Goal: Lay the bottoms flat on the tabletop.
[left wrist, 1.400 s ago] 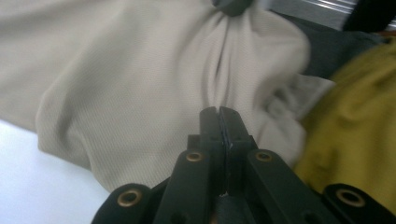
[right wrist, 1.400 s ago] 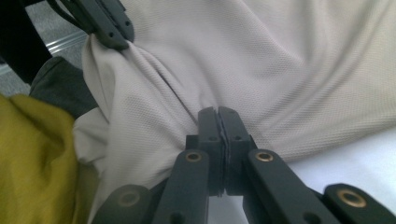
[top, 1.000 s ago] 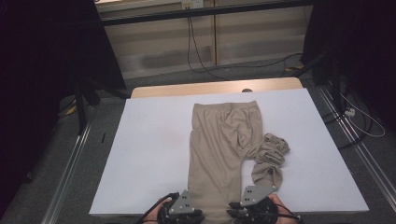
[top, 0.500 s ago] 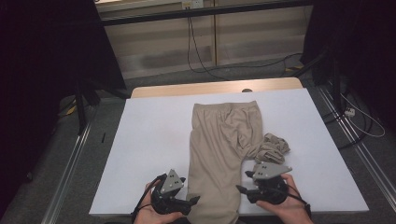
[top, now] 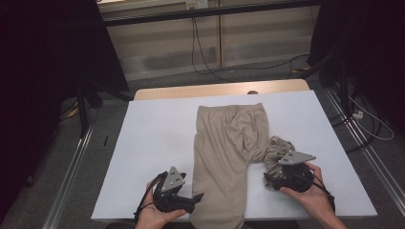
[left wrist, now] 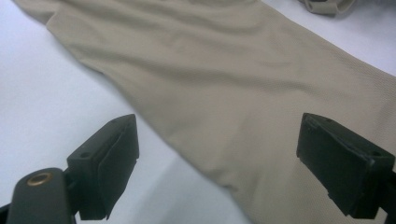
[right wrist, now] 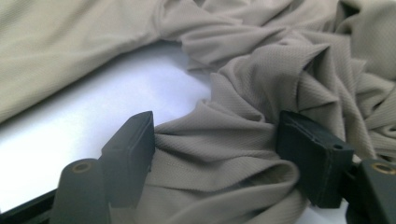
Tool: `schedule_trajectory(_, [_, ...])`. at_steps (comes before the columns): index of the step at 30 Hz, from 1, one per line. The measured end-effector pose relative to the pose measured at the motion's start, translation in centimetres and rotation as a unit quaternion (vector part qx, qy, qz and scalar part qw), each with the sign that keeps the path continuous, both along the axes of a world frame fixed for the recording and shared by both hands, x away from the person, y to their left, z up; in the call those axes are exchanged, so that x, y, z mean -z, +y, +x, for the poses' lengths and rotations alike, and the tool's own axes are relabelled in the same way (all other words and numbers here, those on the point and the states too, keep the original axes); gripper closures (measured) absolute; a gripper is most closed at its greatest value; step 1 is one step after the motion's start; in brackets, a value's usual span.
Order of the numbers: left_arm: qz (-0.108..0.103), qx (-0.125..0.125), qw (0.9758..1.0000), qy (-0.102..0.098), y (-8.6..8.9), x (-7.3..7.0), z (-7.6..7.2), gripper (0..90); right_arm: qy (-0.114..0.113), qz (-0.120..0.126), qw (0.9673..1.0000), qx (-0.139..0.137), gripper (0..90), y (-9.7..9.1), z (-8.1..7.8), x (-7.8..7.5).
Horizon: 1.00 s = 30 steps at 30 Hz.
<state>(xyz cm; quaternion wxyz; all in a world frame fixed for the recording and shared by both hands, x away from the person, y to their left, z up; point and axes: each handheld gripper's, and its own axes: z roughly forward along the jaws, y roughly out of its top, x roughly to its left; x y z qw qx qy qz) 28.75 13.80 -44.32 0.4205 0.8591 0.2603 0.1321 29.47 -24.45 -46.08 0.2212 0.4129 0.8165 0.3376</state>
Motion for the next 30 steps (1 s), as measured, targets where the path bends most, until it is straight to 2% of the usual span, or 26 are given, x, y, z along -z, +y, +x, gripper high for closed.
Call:
schedule_trajectory(1, [-0.002,0.002,1.0000,0.003,-0.1,0.1,0.0,13.6,0.000,-0.001,1.0000,-0.002,31.9,-0.1,0.1,0.2])
schedule_trajectory(2, [0.004,0.003,1.0000,-0.001,-0.2,0.1,0.0,13.9,-0.003,-0.001,1.0000,0.005,45.3,-0.2,-0.1,0.2])
schedule_trajectory(3, [0.000,0.004,1.0000,0.004,-0.3,0.1,-0.1,14.1,-0.003,-0.006,0.9999,0.007,68.4,-0.2,-0.3,0.0])
schedule_trajectory(4, [-0.003,0.005,1.0000,0.003,-0.3,0.1,-0.2,14.3,0.004,-0.009,0.9999,0.007,76.5,-0.4,-0.6,-0.2])
schedule_trajectory(7, [0.001,0.007,1.0000,0.001,-0.2,0.0,-0.3,14.9,0.015,0.000,0.9999,-0.005,82.6,-0.7,-1.7,-0.5])
schedule_trajectory(10, [-0.002,0.003,1.0000,0.001,0.0,0.0,-0.1,15.3,0.036,0.009,0.9984,-0.043,83.0,-0.3,-3.5,-0.6])
schedule_trajectory(13, [-0.004,0.000,1.0000,0.005,0.0,0.1,0.0,15.7,0.059,0.017,0.9948,-0.081,82.8,0.3,-5.6,-0.8])
schedule_trajectory(15, [0.001,-0.004,1.0000,0.007,-0.1,0.1,0.1,17.0,0.064,0.017,0.9933,-0.095,80.9,0.5,-6.8,-0.8])
schedule_trajectory(17, [0.004,-0.007,0.9999,0.010,-0.2,0.2,0.1,17.7,0.048,0.024,0.9941,-0.094,70.3,0.3,-7.1,-1.2])
schedule_trajectory(20, [0.001,-0.003,0.9999,0.011,-0.1,0.1,0.1,18.0,0.013,0.040,0.9975,-0.056,45.3,-0.5,-6.7,-2.1])
schedule_trajectory(22, [-0.004,-0.005,0.9999,0.010,-0.1,0.0,0.2,18.0,-0.011,0.049,0.9984,-0.027,37.2,-1.1,-6.2,-2.7])
schedule_trajectory(23, [-0.002,-0.004,1.0000,0.009,0.0,0.0,0.2,18.0,-0.032,0.053,0.9980,-0.014,29.3,-1.6,-5.5,-3.2])
schedule_trajectory(24, [-0.003,-0.005,0.9999,0.009,0.0,0.0,0.3,18.0,-0.032,0.053,0.9980,-0.014,29.3,-1.6,-5.5,-3.2])
schedule_trajectory(25, [-0.006,-0.005,0.9999,0.011,0.0,0.0,0.4,18.0,-0.033,0.051,0.9981,-0.008,24.6,-1.6,-5.0,-3.2])
schedule_trajectory(26, [-0.007,-0.005,0.9999,0.013,0.0,0.0,0.4,18.0,-0.030,0.050,0.9983,-0.004,23.7,-1.5,-4.4,-3.2])
schedule_trajectory(30, [-0.005,-0.003,0.9999,0.015,-0.1,0.0,0.5,18.0,-0.014,0.029,0.9993,-0.018,20.3,-0.6,-1.6,-2.3])
